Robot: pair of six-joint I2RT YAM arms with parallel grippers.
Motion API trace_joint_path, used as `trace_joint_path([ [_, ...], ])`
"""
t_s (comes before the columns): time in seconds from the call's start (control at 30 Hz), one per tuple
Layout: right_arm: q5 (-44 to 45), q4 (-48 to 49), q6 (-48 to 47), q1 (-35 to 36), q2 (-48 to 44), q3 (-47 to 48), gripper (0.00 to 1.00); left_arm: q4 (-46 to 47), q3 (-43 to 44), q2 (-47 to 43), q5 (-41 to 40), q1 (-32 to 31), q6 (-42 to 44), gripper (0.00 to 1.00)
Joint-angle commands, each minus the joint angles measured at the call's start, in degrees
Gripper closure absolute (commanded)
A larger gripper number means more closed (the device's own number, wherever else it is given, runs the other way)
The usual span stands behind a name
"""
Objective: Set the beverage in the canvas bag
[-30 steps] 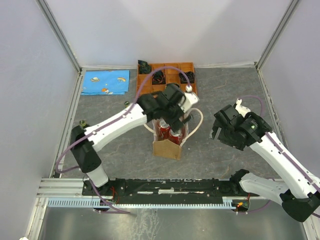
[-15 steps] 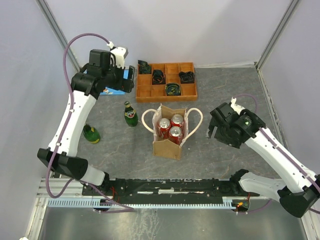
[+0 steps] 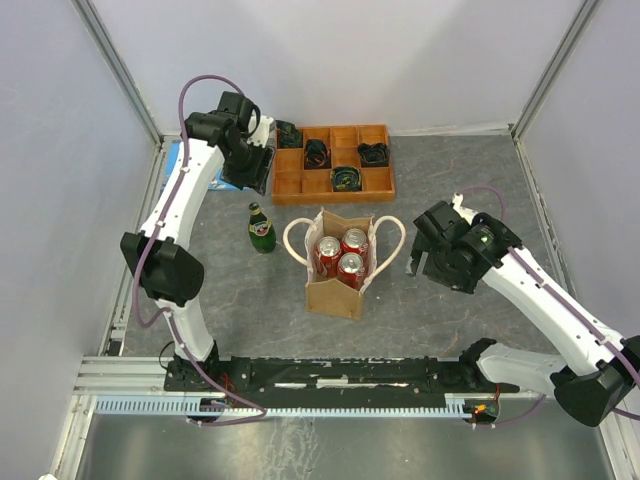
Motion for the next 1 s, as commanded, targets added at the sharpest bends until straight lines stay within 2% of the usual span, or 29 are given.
trace_joint_path([
  [0.0,-0.16,-0.56,0.68,-0.14,-1.42,0.87,0.01,-6.36,1.75,0.29,-0.32,0.26,3.68,0.38],
  [0.17,-0.7,-0.34,1.28,-0.16,-2.04,-0.46,0.01,-7.54,-1.95,0.55,1.35,0.45,4.29,0.39],
  [0.5,-1.35,-0.09,0.49,-0.14,-0.91,0.14,0.01,-8.52,0.05,5.73,2.2,0.44,5.51,0.38],
  [0.67,-1.17,0.04,0.79,-0.12,-1.4,-0.61,0.01,-9.2,-0.44,6.31,1.94,0.4,6.15,0.43],
  [0.83,-1.47,0.7,1.02,-0.17,-1.56,-1.45,0.01,-9.66,-0.95,6.09,1.43,0.39,6.67,0.6],
  [0.97,-1.68,0.81,1.02,-0.15,-1.47,-1.68,0.01,-9.91,-1.7,5.83,1.52,0.41,6.94,0.83],
])
